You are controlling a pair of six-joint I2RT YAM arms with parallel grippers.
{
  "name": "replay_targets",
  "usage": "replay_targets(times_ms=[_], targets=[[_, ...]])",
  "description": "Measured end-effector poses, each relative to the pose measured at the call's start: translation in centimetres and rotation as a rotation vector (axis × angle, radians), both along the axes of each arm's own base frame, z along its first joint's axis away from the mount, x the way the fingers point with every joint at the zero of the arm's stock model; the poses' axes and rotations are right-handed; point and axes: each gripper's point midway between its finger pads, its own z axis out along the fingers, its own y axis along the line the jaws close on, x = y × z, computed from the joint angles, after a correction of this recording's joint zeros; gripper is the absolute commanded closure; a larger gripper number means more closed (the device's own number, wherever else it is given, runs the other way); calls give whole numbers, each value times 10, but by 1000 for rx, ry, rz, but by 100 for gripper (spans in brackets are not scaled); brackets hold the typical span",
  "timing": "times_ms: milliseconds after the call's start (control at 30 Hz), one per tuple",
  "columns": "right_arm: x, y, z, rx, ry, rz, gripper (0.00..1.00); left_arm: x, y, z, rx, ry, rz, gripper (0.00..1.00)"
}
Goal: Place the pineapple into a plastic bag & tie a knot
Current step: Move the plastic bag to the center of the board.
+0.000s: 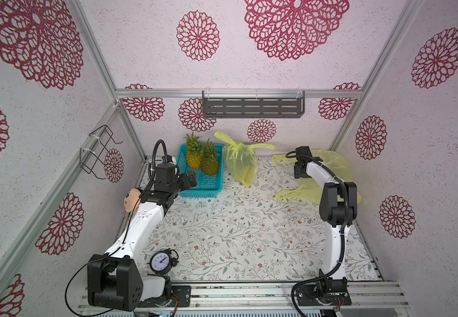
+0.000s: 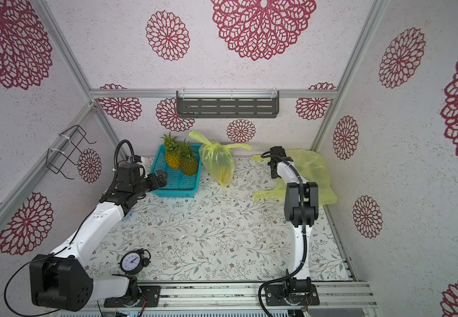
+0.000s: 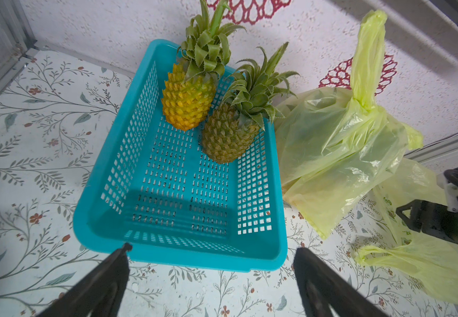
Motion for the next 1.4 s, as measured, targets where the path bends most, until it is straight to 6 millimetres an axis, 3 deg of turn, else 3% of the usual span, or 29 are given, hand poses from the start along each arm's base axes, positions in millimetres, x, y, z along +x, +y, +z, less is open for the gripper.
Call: replay_targets(times_ms=[67, 133, 267, 333, 367, 533, 767, 833, 933, 1100, 1233, 1400], targets=[[5, -5, -11, -19, 19, 3, 31, 1, -2, -2, -8, 2, -7, 3], [9, -9, -20, -37, 35, 11, 43, 0, -4, -5, -18, 2, -15, 3], [11, -14, -27, -67, 58, 22, 88, -4, -5, -14, -23, 20, -20, 3], [10, -15, -27, -70, 60, 26, 99, -6, -5, -14, -23, 20, -20, 3], [7, -14, -26, -61, 51, 20, 100, -7, -4, -12, -23, 17, -21, 3], [-34, 3, -18, 23, 90, 68, 100, -9, -6, -4, -33, -5, -28, 3], [-108, 61, 52, 264, -32, 173, 100, -11, -22, -1, -106, -5, -76, 3], [-132, 83, 63, 339, -59, 213, 100, -14, -30, -2, -128, -4, -94, 3], [-167, 114, 57, 439, -43, 272, 100, -23, -51, -7, -150, 11, -144, 3], [-213, 143, 14, 518, 87, 319, 99, -32, -74, -10, -164, 20, -197, 3], [-232, 147, -4, 478, 175, 322, 74, -31, -76, -6, -171, 6, -197, 3], [-222, 155, 10, 379, 172, 351, 46, -30, -76, -6, -168, 4, -194, 3]])
